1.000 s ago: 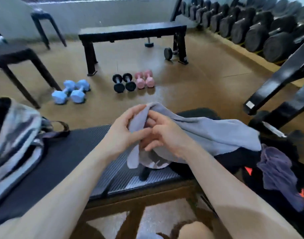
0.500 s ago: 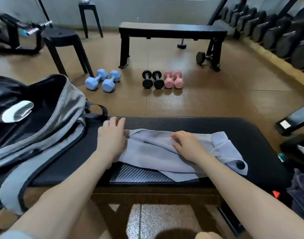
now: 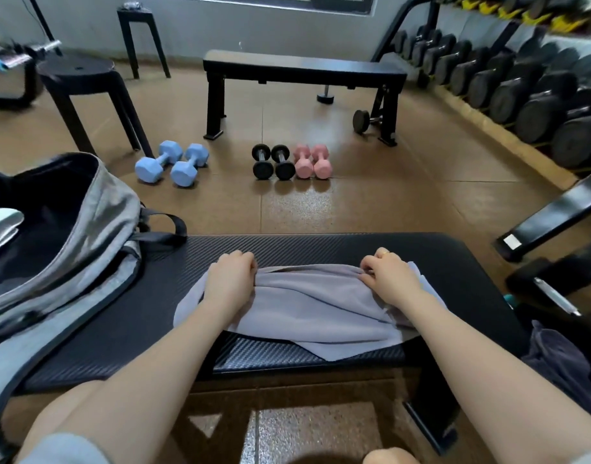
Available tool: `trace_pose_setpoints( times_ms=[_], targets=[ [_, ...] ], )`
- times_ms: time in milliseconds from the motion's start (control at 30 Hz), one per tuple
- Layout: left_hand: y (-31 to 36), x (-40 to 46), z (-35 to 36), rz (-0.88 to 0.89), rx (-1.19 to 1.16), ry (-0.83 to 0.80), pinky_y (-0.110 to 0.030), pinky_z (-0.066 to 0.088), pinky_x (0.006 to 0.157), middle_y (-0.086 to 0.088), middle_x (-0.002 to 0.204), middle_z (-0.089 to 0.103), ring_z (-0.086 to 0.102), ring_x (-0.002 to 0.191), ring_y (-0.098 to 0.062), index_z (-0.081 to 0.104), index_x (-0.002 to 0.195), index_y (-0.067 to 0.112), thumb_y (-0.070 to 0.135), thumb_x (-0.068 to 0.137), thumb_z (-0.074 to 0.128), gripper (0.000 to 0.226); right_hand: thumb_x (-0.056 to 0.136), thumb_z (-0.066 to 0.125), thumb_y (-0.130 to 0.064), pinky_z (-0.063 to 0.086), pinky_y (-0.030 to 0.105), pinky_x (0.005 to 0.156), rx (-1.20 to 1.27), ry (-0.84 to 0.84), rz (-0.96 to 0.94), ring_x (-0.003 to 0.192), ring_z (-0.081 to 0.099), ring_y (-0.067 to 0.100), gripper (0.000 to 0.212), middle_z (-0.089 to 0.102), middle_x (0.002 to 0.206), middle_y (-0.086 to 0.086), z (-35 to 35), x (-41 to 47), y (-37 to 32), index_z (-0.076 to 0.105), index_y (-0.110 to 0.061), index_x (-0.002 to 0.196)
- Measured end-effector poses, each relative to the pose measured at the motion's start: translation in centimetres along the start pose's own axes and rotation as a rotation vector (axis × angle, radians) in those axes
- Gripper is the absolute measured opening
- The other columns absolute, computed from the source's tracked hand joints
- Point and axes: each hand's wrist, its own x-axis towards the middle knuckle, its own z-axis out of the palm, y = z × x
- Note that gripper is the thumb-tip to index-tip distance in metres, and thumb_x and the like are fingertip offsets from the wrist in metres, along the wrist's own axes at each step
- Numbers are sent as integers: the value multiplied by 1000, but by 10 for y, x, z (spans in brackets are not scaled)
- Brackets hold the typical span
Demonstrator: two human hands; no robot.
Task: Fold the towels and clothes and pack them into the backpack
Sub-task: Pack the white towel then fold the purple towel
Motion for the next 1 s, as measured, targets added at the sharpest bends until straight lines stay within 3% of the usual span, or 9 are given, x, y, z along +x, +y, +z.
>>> trace_pose_setpoints(
  times_ms=[133, 267, 367, 500, 667, 733, 867, 933, 1000],
  targets=[
    [-12, -8, -5, -53, -199, -17, -38, 43, 74, -3, 92, 53, 53, 87, -28, 55, 86, 11, 18, 90, 51, 8, 94, 47, -34, 39, 35, 72, 67, 28, 49, 82, 51, 24, 19, 55, 90, 2, -5, -17, 14, 45, -19, 83],
    [-11, -19, -4, 0, 178, -101, -39, 40, 86, -5, 114, 53, 47, 108, -29, 54, 115, 16, 37, 91, 51, 32, 94, 49, -27, 35, 35, 57, 522, 191, 125, 59, 45, 23, 19, 49, 61, 1, -13, -41, 13, 43, -16, 80],
    [-10, -27, 0, -91, 148, -15, -39, 37, 87, -9, 117, 53, 45, 110, -31, 56, 115, 17, 37, 91, 50, 32, 89, 54, -19, 40, 30, 60, 693, 262, 105, 65, 52, 12, 11, 60, 69, -4, -28, -61, 7, 60, -18, 80],
    [-13, -36, 6, -149, 69, 112, -42, 33, 91, -10, 121, 50, 44, 113, -32, 56, 105, 15, 34, 88, 57, 24, 87, 57, -8, 40, 25, 64, 1032, 52, 77, 68, 53, 11, 25, 61, 72, -2, -40, -86, 7, 65, -16, 66],
    [-9, -48, -22, 16, -448, 23, -33, 36, 64, -4, 77, 62, 55, 76, -23, 56, 87, 12, 21, 95, 46, 17, 85, 57, -4, 42, 26, 59, 1324, -20, 93, 64, 53, 15, 19, 58, 69, 4, -54, -93, 26, 63, -12, 68],
    [1, -54, -56, 132, -720, -184, -28, 35, 60, 3, 64, 54, 48, 64, -10, 59, 69, 17, 23, 89, 56, 22, 73, 62, -6, 44, 22, 54, 1432, -189, 50, 57, 54, 14, 10, 59, 64, 4, -65, -90, 37, 64, -12, 65],
    [1, -44, -113, 168, -923, -812, -18, 41, 57, 0, 63, 56, 48, 57, -8, 63, 64, 15, 30, 78, 71, 22, 69, 66, -4, 45, 22, 58, 1204, -251, 79, 60, 57, 13, 8, 62, 66, 5, -81, -66, 48, 67, -10, 65],
    [-5, -22, -115, 94, -662, -731, -25, 44, 59, -2, 64, 60, 53, 59, -12, 63, 66, 12, 41, 75, 70, 31, 81, 65, -5, 41, 23, 62, 898, -40, 126, 67, 55, 14, 12, 63, 72, 6, -80, -40, 48, 69, -11, 72],
    [-7, 2, -95, 49, -326, -406, -28, 42, 59, 2, 64, 60, 56, 65, -15, 61, 66, 15, 42, 78, 68, 30, 85, 62, -15, 39, 25, 61, 603, 154, 159, 69, 55, 15, 12, 65, 75, 4, -70, -12, 43, 68, -17, 76]
  ],
)
